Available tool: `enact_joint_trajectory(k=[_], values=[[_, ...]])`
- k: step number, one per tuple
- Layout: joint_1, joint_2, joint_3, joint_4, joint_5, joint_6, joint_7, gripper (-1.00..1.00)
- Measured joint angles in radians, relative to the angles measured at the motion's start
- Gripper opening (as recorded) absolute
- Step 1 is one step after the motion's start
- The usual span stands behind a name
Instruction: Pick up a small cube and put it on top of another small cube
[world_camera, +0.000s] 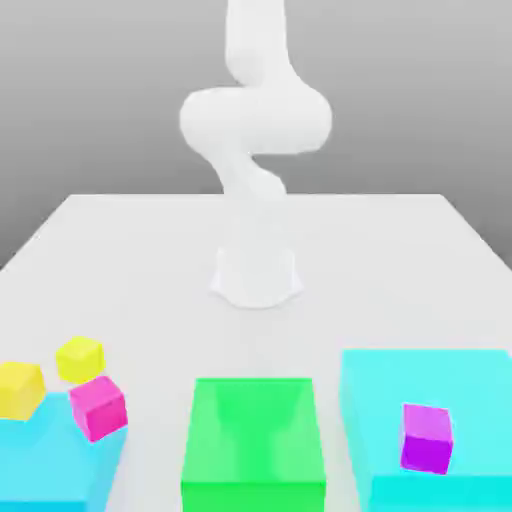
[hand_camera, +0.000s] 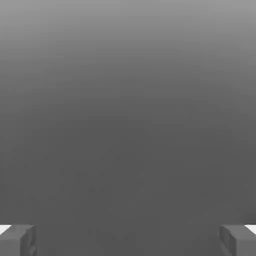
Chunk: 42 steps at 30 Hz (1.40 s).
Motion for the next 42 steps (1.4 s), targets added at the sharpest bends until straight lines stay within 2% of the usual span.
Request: enact_joint_trajectory(k=[10, 18, 23, 29, 30, 37, 42], values=[[-0.317, 0.33, -0.017, -0.207, -0.035, 0.219, 0.467, 0.0], [-0.507, 0.588, -0.093, -0.369, -0.046, 0.39, 0.82, 0.0], [-0.628, 0.752, -0.141, -0.457, 0.025, 0.502, 0.965, 0.0], [-0.675, 0.968, -0.052, -0.43, 0.113, 0.675, 0.921, 0.0], [-0.686, 0.996, -0.04, -0.425, 0.118, 0.698, 0.917, -1.0], [-0.688, 0.999, -0.037, -0.424, 0.117, 0.702, 0.918, -1.0], [-0.666, 0.842, -0.074, -0.453, 0.055, 0.575, 0.965, -1.0]])
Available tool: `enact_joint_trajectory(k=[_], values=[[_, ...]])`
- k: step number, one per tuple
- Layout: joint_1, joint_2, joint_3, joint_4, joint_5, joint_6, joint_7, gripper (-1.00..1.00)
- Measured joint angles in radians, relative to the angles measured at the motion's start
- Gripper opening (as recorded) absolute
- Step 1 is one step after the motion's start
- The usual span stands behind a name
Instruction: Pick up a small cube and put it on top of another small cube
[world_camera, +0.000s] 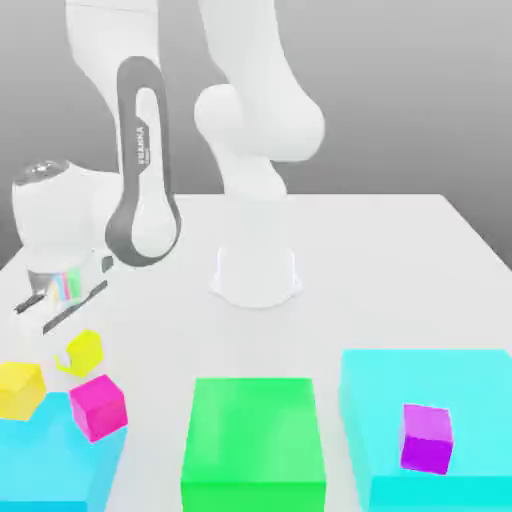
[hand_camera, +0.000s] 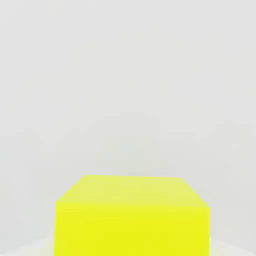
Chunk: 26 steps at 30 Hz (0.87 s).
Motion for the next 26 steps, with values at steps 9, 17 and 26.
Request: enact_joint_trajectory(k=[9, 17, 26], values=[[0.116, -0.144, 0.063, 0.13, -0.032, -0.268, 0.209, -1.0], [0.258, -0.187, 0.141, 0.303, -0.039, -0.488, 0.438, -1.0], [0.265, -0.066, 0.14, 0.293, -0.056, -0.358, 0.471, 1.0]])
